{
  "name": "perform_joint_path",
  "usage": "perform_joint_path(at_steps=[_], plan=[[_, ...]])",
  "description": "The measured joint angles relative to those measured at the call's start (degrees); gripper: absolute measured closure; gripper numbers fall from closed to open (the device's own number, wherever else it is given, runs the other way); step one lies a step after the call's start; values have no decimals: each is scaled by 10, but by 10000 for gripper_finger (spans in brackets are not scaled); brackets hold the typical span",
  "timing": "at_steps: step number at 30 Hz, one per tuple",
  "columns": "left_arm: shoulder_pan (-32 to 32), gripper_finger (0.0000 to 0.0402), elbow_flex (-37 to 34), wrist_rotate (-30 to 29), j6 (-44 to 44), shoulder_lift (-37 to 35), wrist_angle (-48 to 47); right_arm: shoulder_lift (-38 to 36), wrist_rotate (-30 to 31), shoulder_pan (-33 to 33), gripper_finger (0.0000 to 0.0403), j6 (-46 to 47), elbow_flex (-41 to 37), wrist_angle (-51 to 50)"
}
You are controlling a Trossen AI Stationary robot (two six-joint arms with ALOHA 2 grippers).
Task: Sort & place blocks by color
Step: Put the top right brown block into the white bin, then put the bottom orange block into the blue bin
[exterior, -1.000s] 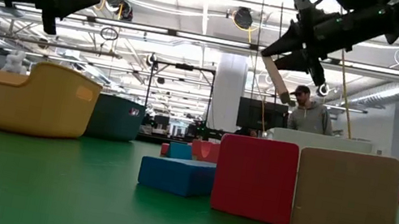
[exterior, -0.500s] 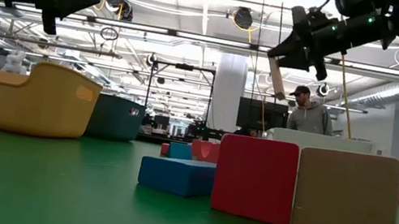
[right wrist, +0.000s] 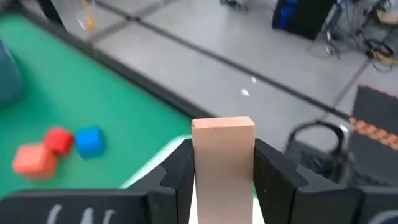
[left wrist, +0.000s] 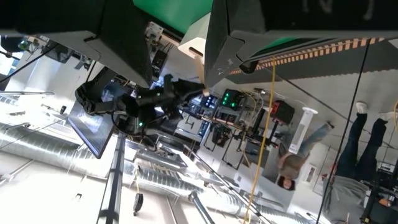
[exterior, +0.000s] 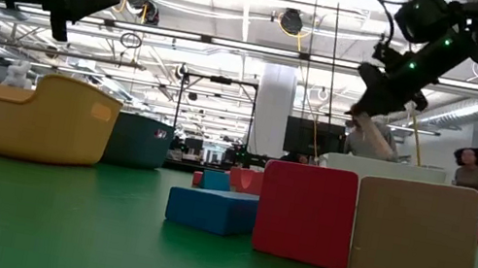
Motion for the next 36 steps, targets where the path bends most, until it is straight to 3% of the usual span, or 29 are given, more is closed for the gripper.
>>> perform_joint_path(at_steps=[9, 23, 29, 36], plan=[[0, 252, 0, 0, 0, 0, 0, 0, 1, 1, 267, -63, -12, -43], [0, 252, 0, 0, 0, 0, 0, -7, -6, 2, 211, -3, -65, -20], [0, 252, 0, 0, 0, 0, 0, -50, -75, 2, 192, 37, -65, 51], [0, 252, 0, 0, 6, 0, 0, -120, -212, 2, 196, 161, -65, 163]])
